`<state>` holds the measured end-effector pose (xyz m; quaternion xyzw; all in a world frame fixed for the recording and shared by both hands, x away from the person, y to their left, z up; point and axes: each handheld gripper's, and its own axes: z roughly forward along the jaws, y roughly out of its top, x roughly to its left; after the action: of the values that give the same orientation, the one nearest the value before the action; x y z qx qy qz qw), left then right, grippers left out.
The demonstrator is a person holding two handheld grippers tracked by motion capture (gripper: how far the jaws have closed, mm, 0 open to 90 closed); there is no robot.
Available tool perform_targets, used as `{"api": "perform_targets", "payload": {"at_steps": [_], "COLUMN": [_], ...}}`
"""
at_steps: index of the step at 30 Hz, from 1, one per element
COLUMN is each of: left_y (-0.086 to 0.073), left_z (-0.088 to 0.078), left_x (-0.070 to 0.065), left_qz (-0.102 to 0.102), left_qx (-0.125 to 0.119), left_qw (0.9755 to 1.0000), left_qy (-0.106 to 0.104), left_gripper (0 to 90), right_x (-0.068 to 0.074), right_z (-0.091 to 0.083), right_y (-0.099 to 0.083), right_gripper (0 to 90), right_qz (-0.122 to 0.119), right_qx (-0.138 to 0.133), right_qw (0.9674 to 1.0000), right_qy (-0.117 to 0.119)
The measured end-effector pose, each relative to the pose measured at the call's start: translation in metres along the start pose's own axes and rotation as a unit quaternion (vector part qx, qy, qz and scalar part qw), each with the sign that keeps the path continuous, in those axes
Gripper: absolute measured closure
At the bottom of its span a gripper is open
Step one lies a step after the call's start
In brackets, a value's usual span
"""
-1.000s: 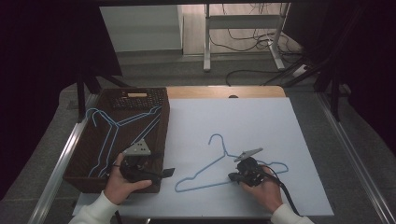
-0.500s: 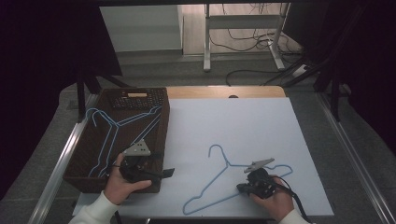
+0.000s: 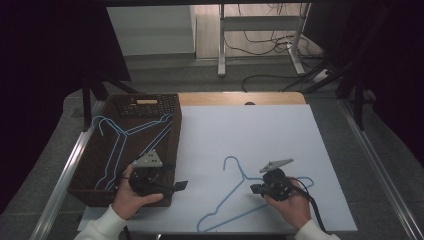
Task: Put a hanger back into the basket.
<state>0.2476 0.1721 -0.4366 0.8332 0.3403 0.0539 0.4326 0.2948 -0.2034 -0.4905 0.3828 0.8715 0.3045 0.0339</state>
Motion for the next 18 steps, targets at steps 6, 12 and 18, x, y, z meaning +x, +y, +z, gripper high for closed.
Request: {"api": "perform_targets", "payload": {"at_steps": [6,12,18], "left_y": [-0.001,-0.001,0.000], "left_z": [0.000,0.000,0.000], "left_x": [0.000,0.001,0.000], "left_qz": [-0.001,0.000,0.002], "left_qx": [-0.001,-0.001,-0.002], "left_qw": [1.0000,1.0000,1.0000], "left_qy": [0.000,0.000,0.000], "left_gripper": [19.7,19.7,19.6], "right_x": [-0.011,-0.016,-0.012], "right_z": [0.017,0.031,0.048], "right_y": [0.023,0.040,0.052], "right_gripper": [85.4,70.1,65.6], "right_qz": [0.023,0.040,0.037], "right_qx": [-0.003,-0.010,0.006], "right_qw": [0.9994,0.9982,0.9968], "right_qy": [-0.025,-0.044,-0.071]}}
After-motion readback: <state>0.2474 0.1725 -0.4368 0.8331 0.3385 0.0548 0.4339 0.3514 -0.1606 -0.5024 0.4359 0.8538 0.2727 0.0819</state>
